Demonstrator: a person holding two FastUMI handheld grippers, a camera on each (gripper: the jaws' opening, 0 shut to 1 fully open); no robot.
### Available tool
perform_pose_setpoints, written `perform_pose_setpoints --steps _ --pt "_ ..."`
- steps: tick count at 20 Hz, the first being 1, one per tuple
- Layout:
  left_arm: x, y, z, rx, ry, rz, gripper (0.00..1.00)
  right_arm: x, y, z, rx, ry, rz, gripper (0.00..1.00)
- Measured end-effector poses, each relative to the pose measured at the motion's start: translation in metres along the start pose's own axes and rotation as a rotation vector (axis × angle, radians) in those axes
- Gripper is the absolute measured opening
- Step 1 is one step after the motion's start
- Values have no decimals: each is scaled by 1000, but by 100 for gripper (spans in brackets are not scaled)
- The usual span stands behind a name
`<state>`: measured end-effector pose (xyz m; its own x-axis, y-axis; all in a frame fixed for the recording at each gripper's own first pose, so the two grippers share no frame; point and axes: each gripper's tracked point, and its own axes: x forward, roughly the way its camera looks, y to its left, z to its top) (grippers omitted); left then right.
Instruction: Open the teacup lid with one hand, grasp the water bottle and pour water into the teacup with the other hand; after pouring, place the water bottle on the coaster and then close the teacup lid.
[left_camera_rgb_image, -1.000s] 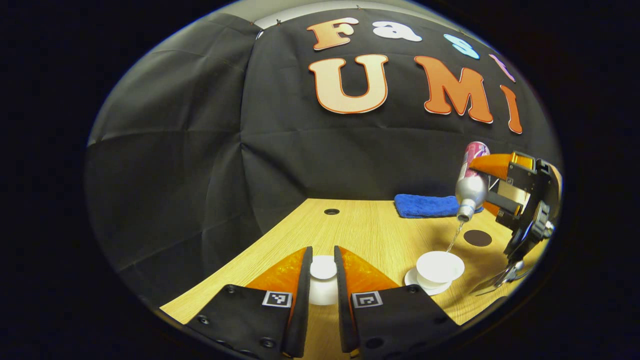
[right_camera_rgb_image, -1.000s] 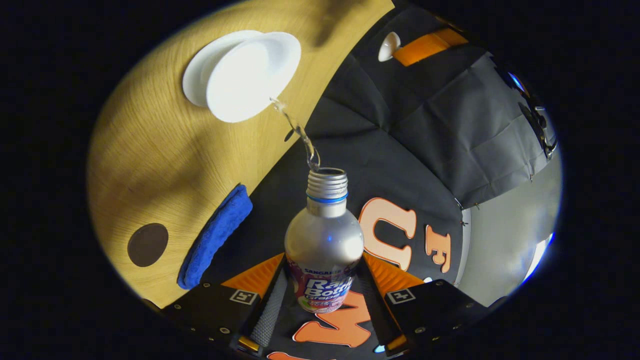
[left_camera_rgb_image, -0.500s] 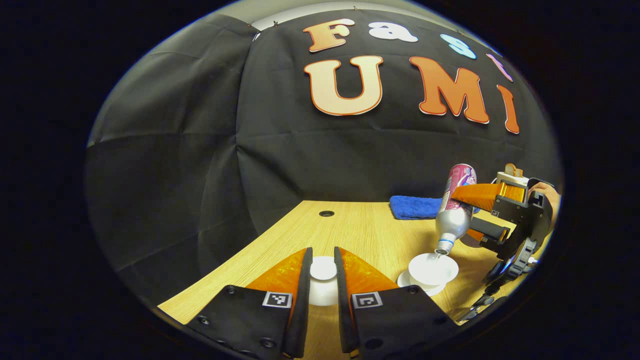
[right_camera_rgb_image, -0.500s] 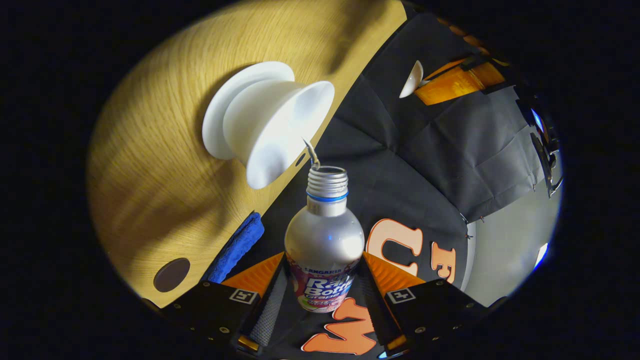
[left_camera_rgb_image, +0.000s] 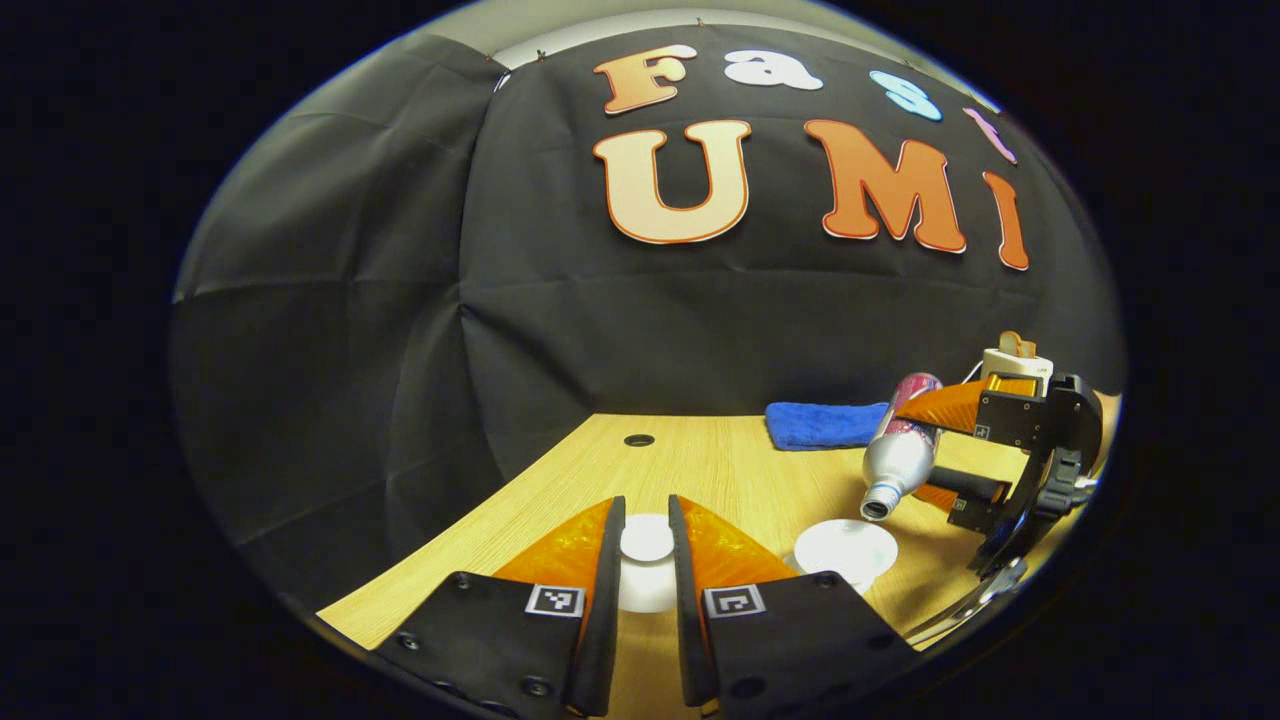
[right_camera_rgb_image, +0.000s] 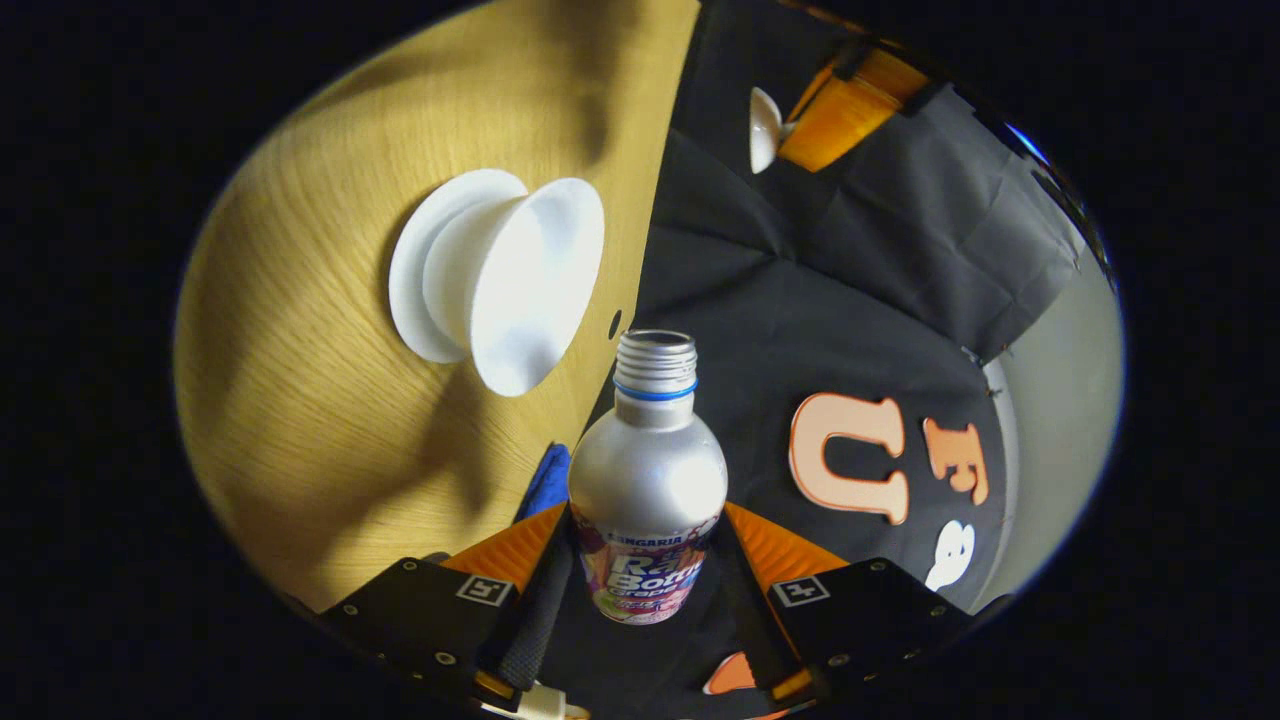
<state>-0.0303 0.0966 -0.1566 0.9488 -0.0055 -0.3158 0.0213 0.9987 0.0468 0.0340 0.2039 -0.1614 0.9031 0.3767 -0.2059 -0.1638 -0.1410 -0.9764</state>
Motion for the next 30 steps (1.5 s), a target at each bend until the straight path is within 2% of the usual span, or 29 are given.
perform_pose_setpoints --steps 7,9,10,15,19,22,30 --pt "5 -31 20 -17 -41 -53 29 -17 -4 -14 425 35 81 79" --pt "7 -41 25 -15 -51 -71 29 -20 -10 -23 521 48 81 77" --pt "6 -46 27 -14 -56 -80 29 -17 -17 -30 568 57 67 80" --pt "10 -76 33 -8 -69 -131 30 -22 -28 -58 828 104 56 80" --pt "15 -99 34 -11 -66 -173 30 -29 -25 -79 1008 150 24 79" --pt "17 -115 24 -4 -52 -198 29 -29 -16 -93 1137 187 35 80" --pt "24 -145 -11 -10 28 -254 30 -37 4 -126 1374 246 29 79"
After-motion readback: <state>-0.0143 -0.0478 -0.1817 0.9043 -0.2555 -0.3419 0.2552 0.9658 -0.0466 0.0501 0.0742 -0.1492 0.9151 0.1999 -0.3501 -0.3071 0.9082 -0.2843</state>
